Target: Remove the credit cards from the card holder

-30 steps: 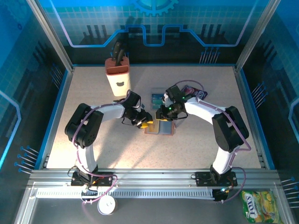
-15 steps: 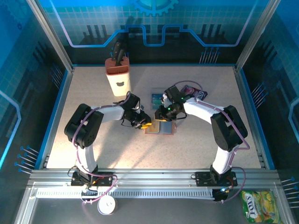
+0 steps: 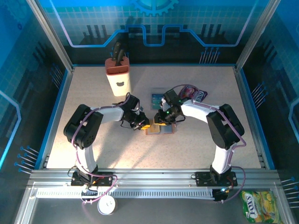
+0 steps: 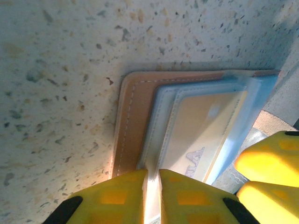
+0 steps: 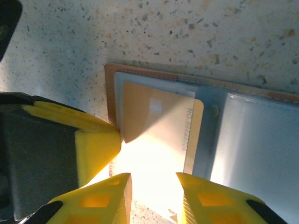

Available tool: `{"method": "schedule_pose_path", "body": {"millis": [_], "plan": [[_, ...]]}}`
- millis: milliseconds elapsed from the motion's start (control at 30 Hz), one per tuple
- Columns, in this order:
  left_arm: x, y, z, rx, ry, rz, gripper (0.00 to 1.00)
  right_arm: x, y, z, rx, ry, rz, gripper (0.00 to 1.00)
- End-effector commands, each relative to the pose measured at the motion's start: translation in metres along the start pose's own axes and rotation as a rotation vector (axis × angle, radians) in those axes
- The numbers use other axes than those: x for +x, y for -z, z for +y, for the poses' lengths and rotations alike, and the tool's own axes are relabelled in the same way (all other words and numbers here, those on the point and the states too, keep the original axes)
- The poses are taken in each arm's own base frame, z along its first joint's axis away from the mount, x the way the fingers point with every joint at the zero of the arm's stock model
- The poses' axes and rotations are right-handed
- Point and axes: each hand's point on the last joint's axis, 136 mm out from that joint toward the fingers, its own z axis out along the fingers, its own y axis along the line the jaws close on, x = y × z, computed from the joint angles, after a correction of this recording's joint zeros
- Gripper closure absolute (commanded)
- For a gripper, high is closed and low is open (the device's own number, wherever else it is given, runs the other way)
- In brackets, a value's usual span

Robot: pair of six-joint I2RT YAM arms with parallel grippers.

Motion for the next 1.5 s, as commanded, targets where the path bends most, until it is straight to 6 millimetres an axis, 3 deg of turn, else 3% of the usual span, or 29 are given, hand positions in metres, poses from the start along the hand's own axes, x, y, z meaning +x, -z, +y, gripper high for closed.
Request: {"method": "schedule_pose_path", "body": {"millis": [0,200,400,1033,1267,1467], "plan": [[0.003,0.003,0.016,-0.062,0.006,0.000,0.85,0.012,-0.013,-0.006,0.007,-0.012,0.047,0.69],[0.002,0.003,0.016,-0.066,0.004,-0.006,0.86,0.013,-0.018,-0.009,0.010,-0.015,0.056,0.70],[0.002,0.003,0.017,-0.066,0.005,-0.003,0.86,0.014,-0.019,-0.008,0.001,-0.013,0.059,0.80],[0.002,0.002,0.018,-0.070,0.006,0.001,0.86,0.014,-0.013,-0.028,0.131,0.003,0.053,0.72],[0.001,0.003,0.017,-0.068,0.006,0.000,0.86,0.011,-0.005,-0.023,0.132,0.019,0.031,0.72],[-0.002,0.013,0.002,-0.047,-0.018,-0.016,0.86,0.008,0.000,-0.016,0.102,0.034,0.019,0.72]]}}
